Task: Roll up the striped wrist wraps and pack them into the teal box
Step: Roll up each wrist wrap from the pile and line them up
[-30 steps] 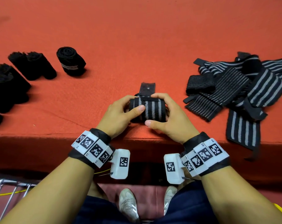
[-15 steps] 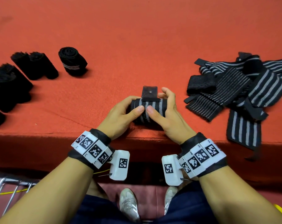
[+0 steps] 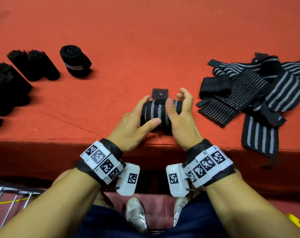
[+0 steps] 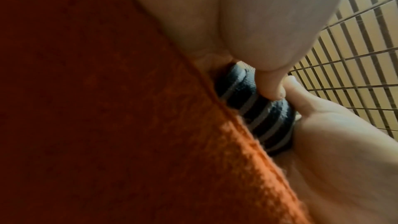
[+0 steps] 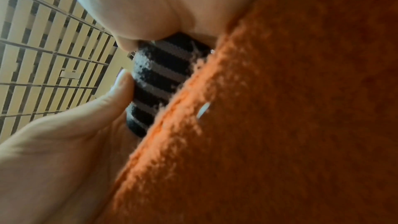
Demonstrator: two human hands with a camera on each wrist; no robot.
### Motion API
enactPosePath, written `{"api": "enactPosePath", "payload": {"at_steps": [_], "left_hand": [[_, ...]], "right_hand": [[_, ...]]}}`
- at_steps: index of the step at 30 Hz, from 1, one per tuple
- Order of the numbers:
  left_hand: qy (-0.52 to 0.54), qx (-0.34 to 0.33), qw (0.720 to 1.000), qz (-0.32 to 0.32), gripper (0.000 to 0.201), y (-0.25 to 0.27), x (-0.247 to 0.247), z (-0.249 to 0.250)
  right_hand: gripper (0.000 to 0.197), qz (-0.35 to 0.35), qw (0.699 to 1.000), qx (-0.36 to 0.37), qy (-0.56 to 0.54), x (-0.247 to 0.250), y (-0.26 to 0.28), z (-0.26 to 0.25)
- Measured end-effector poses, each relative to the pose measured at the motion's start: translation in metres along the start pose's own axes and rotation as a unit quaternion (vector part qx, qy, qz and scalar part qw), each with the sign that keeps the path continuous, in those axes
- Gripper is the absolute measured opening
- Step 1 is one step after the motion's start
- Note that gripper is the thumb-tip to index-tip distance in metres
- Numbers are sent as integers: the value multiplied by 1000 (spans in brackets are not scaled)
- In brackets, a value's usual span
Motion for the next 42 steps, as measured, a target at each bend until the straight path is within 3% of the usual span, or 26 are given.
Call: {"api": "enactPosePath", "payload": {"at_steps": [4, 10, 15, 19, 21, 24, 28, 33, 36, 42], "left_hand": [[-13, 15, 1000, -6, 87, 4, -4, 2], [-5, 12, 998, 61, 55, 3, 3, 0], [6, 26, 995, 99, 51, 1, 10, -1], [4, 44, 995, 88, 48, -2, 9, -1], [-20, 46, 996, 77, 52, -3, 8, -1], [-60, 60, 995, 52, 74, -1, 4, -3], [-33, 38, 998, 33, 92, 0, 5, -8], [37, -6, 999, 39, 70, -2, 8, -3], [20, -12, 998, 53, 59, -2, 8, -2], [-28, -45, 998, 18, 79, 2, -10, 4]], "right_hand": [[100, 36, 999, 26, 25, -2, 2, 0], [104, 7, 997, 48, 57, -4, 6, -4], [70, -3, 985, 173, 26, 8, 15, -25], [43, -5, 989, 146, 18, 11, 10, -20], [37, 8, 991, 134, 27, 13, 9, -17], [32, 19, 994, 106, 36, 16, 6, -11], [25, 33, 990, 80, 107, 15, 4, -6], [36, 28, 988, 55, 140, 16, -1, -1], [44, 7, 984, 51, 170, 8, 2, -2], [79, 24, 989, 52, 139, -1, 8, -4]]}}
Point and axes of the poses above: each hand's wrist, its own y-axis away from the middle knuckle, its own x-axis out of the back of the hand, z = x × y, the point moved 9 cm from there along -y, towards the middle knuckle, and after that the axes turned 10 degrees about z, right-handed, at the moved point
